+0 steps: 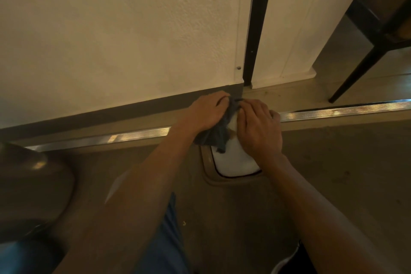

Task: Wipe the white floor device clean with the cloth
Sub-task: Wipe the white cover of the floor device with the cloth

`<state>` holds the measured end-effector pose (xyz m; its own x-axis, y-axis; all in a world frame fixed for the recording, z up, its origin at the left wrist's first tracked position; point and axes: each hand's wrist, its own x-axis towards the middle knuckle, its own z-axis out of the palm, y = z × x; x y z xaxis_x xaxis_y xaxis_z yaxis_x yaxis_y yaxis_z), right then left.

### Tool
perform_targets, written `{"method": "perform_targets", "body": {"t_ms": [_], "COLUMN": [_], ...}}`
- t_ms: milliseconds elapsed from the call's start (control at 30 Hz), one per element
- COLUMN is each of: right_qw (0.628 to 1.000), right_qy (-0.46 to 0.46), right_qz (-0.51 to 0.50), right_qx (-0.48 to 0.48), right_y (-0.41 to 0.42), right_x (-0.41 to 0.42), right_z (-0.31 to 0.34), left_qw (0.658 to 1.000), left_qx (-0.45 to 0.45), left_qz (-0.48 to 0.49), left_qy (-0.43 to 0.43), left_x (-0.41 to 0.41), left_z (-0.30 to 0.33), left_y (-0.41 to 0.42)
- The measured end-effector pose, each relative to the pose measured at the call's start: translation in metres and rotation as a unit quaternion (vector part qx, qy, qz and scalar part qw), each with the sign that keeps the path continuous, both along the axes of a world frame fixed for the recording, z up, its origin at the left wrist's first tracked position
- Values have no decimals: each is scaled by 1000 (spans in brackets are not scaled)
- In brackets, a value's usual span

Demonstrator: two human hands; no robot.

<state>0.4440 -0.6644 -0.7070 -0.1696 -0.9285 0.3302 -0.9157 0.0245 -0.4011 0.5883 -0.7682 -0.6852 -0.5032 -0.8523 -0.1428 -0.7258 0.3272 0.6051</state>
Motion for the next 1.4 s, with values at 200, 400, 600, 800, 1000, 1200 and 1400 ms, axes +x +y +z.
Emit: {"method": "perform_targets", "body": {"t_ms": [200,400,600,800,1000,1200,1400], "right_qw": [1000,997,996,996,997,996,997], "right_qy": [5,12,30,38,25,33,32], "right_qz": [-6,-17,-16,-14,-22,-17,-21], "right_qx": [17,70,80,80,76,80,70], "right_y": [-1,-7,-7,-8,-8,-7,-8], "right_x": [2,9,12,9,12,12,11], "right_z": [1,7,9,7,8,7,5], "left_qw": [982,981,924,859,910,920,886], "left_qx": [77,84,-10,101,145,-23,68], "left_qz": [158,164,320,395,332,316,355], "left_qy": [71,55,207,308,203,233,291], "left_x": [42,9,16,16,21,13,23], "left_z": [-19,-8,-9,-26,-31,-28,-37], "left_y": [9,0,124,136,19,145,111]}}
